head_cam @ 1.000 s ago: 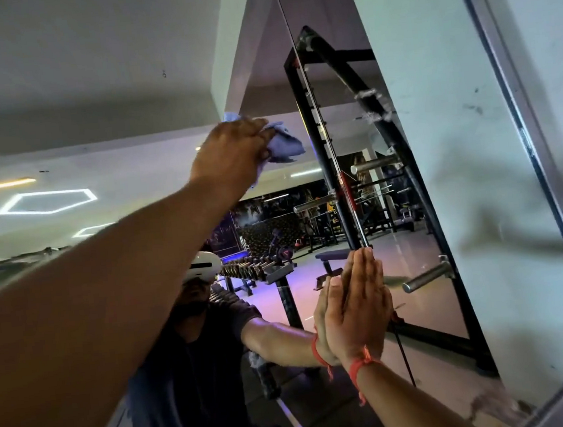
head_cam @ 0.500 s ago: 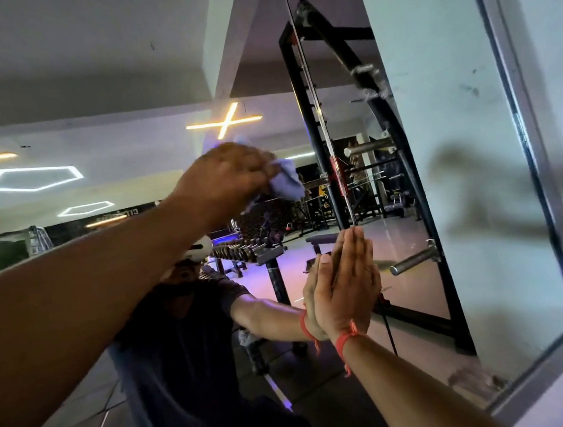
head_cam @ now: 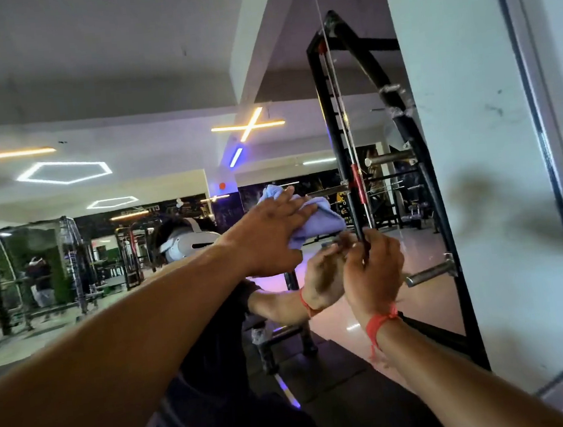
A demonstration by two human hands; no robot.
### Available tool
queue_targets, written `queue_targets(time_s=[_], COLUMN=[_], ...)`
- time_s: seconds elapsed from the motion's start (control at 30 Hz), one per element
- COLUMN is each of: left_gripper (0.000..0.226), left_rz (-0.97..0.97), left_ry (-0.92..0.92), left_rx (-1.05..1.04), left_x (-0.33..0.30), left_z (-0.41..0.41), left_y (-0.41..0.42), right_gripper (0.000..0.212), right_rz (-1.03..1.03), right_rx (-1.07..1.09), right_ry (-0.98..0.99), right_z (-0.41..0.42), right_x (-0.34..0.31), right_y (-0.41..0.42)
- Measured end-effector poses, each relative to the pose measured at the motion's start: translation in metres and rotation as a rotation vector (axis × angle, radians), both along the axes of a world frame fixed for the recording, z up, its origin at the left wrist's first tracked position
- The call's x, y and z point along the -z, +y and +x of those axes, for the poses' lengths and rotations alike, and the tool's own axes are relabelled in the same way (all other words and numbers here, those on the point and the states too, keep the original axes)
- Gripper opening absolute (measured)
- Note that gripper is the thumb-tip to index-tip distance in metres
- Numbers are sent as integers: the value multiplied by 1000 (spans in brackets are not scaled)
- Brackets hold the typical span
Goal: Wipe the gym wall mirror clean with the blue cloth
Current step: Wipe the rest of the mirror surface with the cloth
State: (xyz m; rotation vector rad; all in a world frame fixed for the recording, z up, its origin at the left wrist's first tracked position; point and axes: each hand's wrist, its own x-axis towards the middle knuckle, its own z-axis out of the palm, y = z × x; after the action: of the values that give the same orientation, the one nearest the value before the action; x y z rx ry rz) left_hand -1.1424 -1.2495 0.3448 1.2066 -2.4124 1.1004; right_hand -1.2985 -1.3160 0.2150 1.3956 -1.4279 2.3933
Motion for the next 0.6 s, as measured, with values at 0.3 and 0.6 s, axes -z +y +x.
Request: queue_targets(time_s=[0.3,0.6], left_gripper=[104,65], left_rz=[-114,-431], left_ry=[22,18], left_rx=[-177,-385], left_x=[-73,-117], left_z=[15,104], left_y=[39,45], right_gripper=[60,65], right_rz=[-135,62], right_rx=[-466,-53], right_ry=[-40,198], right_z=[97,70], right_x=[-108,-196], right_y=[48,18])
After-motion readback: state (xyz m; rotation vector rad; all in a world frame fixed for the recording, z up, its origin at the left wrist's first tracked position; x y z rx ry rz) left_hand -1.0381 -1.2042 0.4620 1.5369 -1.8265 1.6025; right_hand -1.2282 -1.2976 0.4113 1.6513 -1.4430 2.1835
